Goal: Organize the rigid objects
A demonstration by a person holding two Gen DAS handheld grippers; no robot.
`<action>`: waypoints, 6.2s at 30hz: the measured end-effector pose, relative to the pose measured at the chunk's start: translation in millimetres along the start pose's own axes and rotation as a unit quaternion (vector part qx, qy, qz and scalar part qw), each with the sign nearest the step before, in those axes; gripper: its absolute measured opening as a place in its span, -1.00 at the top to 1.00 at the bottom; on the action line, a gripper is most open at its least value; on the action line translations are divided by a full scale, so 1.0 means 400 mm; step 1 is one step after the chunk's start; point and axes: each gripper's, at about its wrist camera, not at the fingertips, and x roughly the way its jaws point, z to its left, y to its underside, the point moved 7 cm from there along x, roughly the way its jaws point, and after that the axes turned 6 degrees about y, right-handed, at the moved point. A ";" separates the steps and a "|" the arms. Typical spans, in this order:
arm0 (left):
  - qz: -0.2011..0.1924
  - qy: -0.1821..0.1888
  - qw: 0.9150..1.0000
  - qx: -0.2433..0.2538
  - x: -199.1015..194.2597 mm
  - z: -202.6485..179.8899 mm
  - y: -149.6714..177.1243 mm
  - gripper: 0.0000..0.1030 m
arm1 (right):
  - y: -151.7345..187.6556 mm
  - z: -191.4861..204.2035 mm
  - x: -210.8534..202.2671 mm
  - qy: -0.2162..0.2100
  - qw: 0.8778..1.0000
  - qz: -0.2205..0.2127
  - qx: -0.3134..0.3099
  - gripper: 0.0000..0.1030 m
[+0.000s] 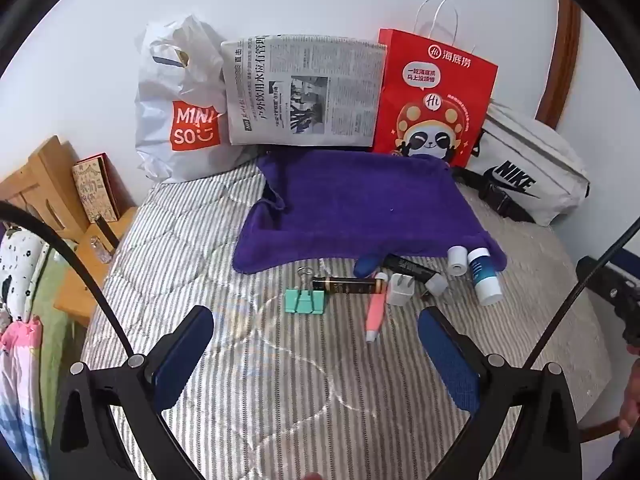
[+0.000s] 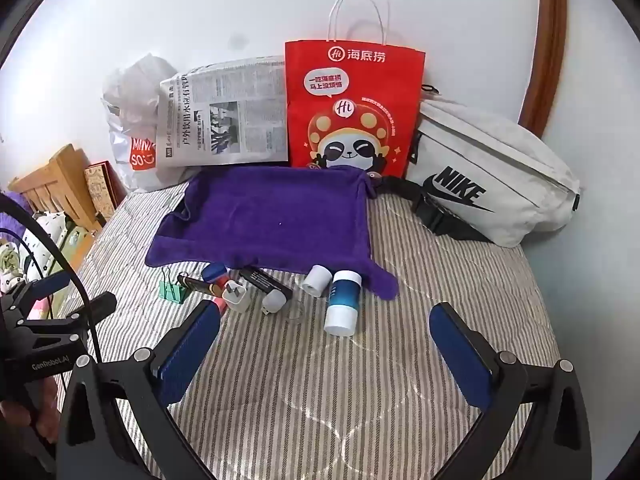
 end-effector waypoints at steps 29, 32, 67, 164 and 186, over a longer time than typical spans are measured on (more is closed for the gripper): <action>-0.015 0.010 1.000 0.007 -0.031 -0.037 -0.028 -1.00 | 0.009 -0.026 -0.016 0.007 1.000 0.007 0.013 -1.00; -0.019 0.011 1.000 0.007 -0.039 -0.035 -0.033 -1.00 | 0.012 -0.028 -0.021 0.008 1.000 0.006 0.015 -1.00; -0.015 0.007 1.000 0.004 -0.057 -0.019 -0.023 -1.00 | 0.018 -0.020 -0.041 0.007 1.000 0.005 0.011 -1.00; 0.033 0.018 0.999 0.030 0.363 0.065 0.069 0.23 | 0.082 -0.026 0.431 -0.011 0.994 0.107 0.009 -0.45; 0.032 0.024 0.999 0.027 0.360 0.062 0.072 0.24 | 0.097 0.008 0.508 -0.013 0.998 0.061 -0.025 -0.48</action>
